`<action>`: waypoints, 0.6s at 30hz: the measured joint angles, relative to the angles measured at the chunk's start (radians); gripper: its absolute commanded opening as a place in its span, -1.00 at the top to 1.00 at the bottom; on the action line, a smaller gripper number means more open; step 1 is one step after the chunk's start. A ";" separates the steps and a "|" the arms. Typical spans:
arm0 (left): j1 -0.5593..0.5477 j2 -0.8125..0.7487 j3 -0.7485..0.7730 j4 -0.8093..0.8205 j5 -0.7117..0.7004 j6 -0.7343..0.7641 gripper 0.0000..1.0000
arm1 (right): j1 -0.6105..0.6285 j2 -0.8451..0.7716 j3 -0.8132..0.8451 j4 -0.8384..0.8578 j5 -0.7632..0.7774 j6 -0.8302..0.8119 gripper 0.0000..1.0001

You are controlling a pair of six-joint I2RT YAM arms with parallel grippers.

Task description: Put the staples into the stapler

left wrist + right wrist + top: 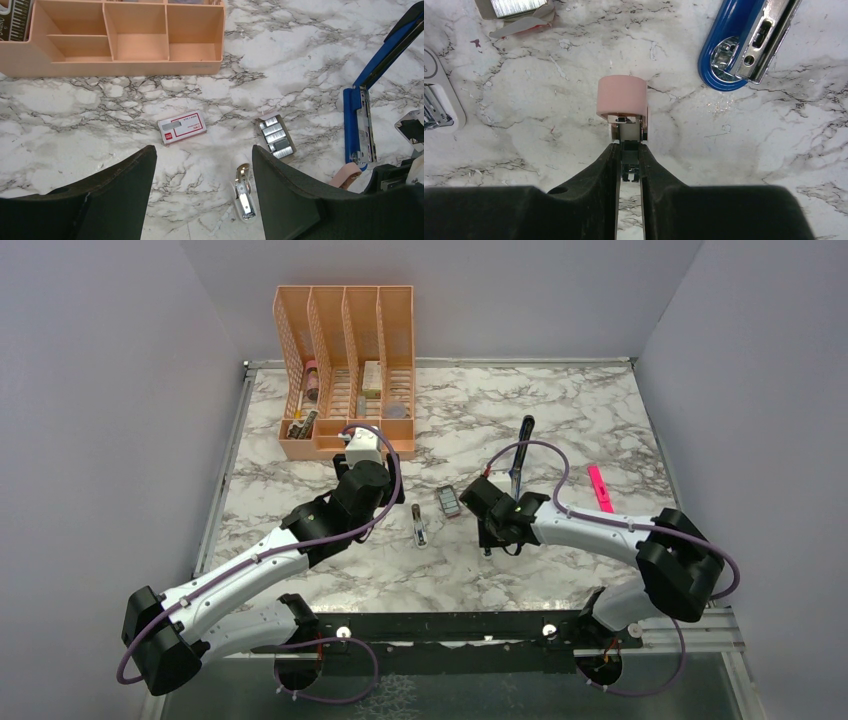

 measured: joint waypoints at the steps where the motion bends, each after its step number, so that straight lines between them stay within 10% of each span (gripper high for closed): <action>1: 0.000 0.000 0.000 0.000 0.000 0.000 -0.43 | 0.000 0.004 0.000 0.001 -0.001 -0.001 0.54; 18: 0.000 0.000 0.000 0.000 0.000 0.000 -0.43 | -0.004 0.006 0.000 0.004 -0.016 -0.008 0.53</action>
